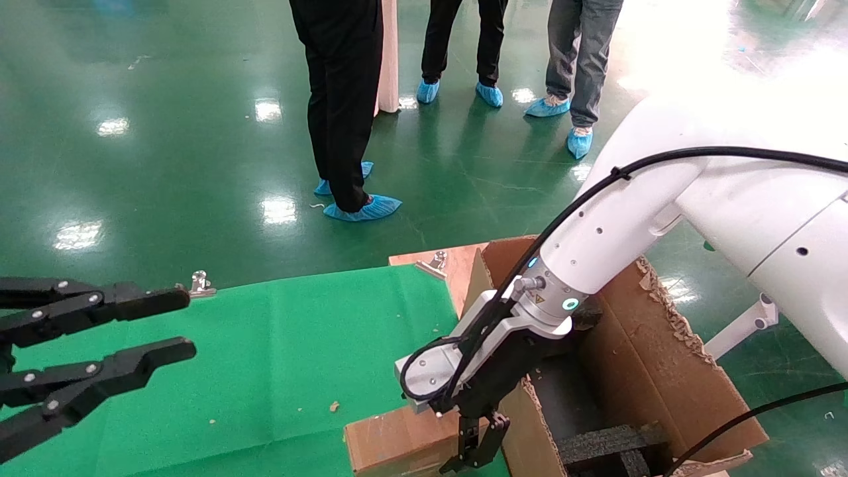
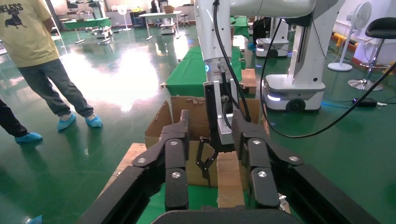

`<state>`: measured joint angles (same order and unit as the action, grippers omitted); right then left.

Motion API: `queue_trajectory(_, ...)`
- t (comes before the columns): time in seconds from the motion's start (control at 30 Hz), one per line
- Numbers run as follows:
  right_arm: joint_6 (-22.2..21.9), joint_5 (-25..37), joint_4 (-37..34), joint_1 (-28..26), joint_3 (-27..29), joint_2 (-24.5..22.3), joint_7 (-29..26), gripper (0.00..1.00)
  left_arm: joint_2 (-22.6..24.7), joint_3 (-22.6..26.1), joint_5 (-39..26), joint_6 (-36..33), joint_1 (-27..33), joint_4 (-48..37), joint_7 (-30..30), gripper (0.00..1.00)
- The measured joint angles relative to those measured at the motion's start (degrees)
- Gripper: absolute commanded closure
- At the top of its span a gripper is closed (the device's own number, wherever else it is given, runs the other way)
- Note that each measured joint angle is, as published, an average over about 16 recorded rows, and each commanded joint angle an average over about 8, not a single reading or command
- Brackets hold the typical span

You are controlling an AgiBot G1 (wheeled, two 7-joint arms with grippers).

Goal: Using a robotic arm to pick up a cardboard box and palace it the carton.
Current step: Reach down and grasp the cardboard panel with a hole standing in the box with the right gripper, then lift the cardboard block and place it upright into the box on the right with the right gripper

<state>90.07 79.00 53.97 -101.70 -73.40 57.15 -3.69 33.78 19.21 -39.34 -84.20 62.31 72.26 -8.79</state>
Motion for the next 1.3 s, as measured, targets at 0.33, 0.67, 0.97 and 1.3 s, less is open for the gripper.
queue_trajectory(0.33, 0.06, -0.18, 0.14, 0.22, 0.35, -0.23, -0.14, 1.0, 0.0, 0.0, 0.0, 0.0, 0.0, 0.0, 0.0, 0.0)
queue_trajectory(0.67, 0.11, -0.25, 0.2, 0.31, 0.49, -0.33, -0.2, 1.0, 0.0, 0.0, 0.0, 0.0, 0.0, 0.0, 0.0, 0.0)
queue_trajectory(0.97, 0.28, -1.37, -0.23, -1.03, 0.29, -1.05, 0.32, 1.0, 0.0, 0.0, 0.0, 0.0, 0.0, 0.0, 0.0, 0.0)
queue_trajectory(1.3, 0.96, -7.45, -3.6, -10.03, -1.51, -4.8, 3.67, 1.0, 0.0, 0.01, 0.0, 0.0, 0.01, -0.01, 0.01, 0.0)
